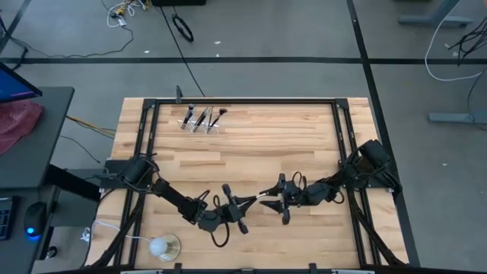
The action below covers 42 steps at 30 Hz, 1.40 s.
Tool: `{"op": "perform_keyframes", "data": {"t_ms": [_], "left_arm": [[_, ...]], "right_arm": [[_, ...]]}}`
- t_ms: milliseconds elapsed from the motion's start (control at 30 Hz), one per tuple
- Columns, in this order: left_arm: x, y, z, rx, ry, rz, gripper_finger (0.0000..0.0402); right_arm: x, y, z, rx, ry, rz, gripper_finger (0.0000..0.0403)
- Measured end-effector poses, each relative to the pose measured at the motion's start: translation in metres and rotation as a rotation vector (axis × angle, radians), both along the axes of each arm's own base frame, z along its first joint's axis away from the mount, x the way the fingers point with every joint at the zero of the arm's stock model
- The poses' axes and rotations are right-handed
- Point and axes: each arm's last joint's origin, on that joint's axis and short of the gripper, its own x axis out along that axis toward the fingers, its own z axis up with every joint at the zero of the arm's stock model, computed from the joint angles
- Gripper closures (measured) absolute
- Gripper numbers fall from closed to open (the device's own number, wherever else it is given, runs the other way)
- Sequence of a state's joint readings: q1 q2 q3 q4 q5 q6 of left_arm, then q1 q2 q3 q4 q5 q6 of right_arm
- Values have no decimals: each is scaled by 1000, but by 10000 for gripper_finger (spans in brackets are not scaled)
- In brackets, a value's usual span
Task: Put items in baskets/containers
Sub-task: Put the eyeshadow brush into the middle section of the transparent organizer
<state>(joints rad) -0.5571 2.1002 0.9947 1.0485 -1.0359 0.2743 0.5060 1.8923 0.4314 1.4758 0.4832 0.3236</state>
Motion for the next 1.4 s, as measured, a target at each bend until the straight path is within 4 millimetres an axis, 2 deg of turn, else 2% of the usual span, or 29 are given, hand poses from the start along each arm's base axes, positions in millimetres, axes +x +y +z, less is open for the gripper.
{"op": "perform_keyframes", "data": {"t_ms": [233,467,600,700,867,967,1067,1200,1400], "left_arm": [[0,0,0,-1,-1,-1,379],[0,-1,1,-1,-1,-8,378],[0,-1,0,-1,0,-6,367],[0,0,-1,-18,3,6,333],[1,4,-4,-96,-16,32,242],[5,9,-9,-148,-1,-12,197],[11,16,-14,-219,35,-110,177],[15,25,-16,-266,42,-112,189],[15,24,-16,-268,35,-110,268]], "right_arm": [[11,6,8,-11,-29,-3,274],[12,6,8,-18,-21,-4,381],[12,6,8,-17,-20,-6,387],[12,5,11,-25,11,-10,393],[9,1,20,-72,184,-16,395],[10,2,33,-133,284,-17,396],[15,5,48,-206,359,-4,396],[24,10,61,-288,433,6,397],[27,10,64,-319,472,5,396]]}}
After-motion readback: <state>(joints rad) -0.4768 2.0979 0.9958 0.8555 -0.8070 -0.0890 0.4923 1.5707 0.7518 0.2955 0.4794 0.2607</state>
